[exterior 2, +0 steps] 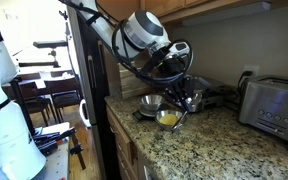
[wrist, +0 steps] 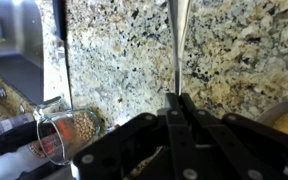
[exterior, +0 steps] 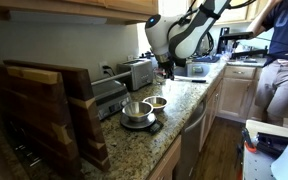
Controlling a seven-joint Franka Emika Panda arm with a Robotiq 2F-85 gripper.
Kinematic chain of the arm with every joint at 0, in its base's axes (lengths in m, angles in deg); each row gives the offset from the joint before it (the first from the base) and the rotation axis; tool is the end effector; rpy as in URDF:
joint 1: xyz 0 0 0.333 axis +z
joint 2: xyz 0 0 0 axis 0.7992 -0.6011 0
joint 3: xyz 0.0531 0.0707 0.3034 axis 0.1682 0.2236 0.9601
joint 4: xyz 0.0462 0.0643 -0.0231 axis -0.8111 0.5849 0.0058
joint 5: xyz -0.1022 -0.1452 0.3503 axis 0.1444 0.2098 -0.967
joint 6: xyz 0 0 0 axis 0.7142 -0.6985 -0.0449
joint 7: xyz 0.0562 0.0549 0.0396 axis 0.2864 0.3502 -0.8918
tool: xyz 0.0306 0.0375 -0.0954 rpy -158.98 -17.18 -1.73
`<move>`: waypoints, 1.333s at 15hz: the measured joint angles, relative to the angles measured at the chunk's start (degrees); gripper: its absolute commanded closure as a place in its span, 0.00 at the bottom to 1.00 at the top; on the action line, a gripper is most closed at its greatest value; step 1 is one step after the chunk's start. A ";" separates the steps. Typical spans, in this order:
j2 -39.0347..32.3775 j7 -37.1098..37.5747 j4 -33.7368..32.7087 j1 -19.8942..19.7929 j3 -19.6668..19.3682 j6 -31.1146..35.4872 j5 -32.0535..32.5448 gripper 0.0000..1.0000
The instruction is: Use the spoon to scoop some powder from the bowl on the right into the bowl on the left
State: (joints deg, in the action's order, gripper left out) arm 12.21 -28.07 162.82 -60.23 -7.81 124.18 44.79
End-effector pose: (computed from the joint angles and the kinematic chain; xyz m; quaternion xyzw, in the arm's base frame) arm 0.5061 -0.1324 0.3213 0.9444 0.0898 0.0080 0.3162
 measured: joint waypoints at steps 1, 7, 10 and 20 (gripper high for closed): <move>-1.27 -0.02 -0.48 -0.99 -0.93 2.86 -2.17 0.96; -12.05 -3.43 -6.02 -4.01 -3.36 13.92 -13.25 0.96; -17.83 -10.07 -10.13 -4.02 -3.27 15.41 -21.02 0.96; -25.70 -25.94 -17.77 -3.88 -2.55 13.40 -34.21 0.96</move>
State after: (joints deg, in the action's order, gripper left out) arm -13.49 -54.01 145.05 -64.11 -10.36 137.58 10.58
